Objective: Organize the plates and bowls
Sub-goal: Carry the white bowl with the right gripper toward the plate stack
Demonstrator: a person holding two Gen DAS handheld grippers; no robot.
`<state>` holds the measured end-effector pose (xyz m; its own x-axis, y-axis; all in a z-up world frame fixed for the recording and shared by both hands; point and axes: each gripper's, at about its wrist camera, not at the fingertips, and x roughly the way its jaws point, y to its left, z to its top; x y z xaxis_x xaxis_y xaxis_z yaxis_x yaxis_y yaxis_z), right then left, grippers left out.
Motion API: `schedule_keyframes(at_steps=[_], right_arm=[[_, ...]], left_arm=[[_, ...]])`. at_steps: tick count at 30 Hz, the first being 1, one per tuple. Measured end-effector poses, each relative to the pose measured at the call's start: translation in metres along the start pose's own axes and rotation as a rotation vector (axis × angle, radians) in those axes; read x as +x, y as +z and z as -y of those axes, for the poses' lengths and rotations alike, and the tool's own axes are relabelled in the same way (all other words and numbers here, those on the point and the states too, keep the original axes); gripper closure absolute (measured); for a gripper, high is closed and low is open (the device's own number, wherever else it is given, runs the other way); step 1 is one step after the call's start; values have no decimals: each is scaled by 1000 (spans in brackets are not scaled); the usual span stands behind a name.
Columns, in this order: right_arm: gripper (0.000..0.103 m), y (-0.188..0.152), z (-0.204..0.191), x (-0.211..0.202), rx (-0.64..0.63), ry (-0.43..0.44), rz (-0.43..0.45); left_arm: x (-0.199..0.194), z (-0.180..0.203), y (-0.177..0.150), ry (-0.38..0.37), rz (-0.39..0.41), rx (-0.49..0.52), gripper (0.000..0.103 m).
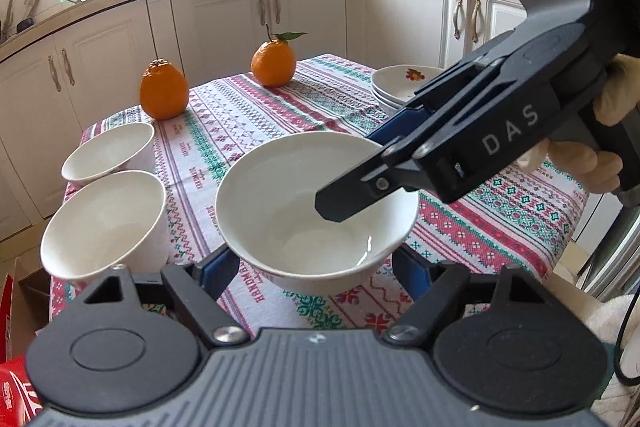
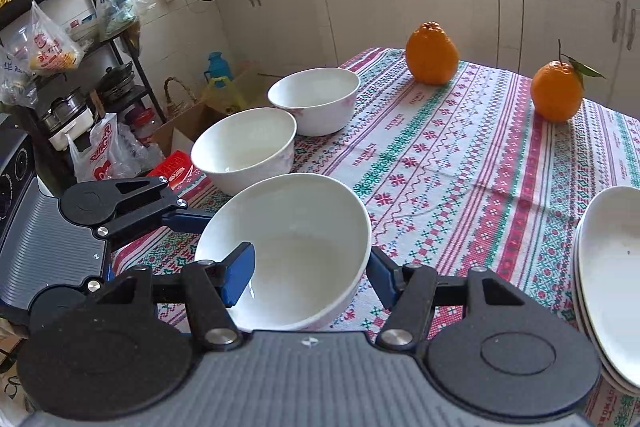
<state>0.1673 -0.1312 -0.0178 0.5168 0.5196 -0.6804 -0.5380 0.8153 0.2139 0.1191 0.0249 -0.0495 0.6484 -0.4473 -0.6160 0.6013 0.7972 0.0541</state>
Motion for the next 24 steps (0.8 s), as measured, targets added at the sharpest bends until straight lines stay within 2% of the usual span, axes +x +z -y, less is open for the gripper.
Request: schedule_keyframes(at_steps=[24], right_arm=[[36, -7, 32, 2, 84, -84, -7]], left_arm=[[35, 3, 12, -72, -5, 23, 20]])
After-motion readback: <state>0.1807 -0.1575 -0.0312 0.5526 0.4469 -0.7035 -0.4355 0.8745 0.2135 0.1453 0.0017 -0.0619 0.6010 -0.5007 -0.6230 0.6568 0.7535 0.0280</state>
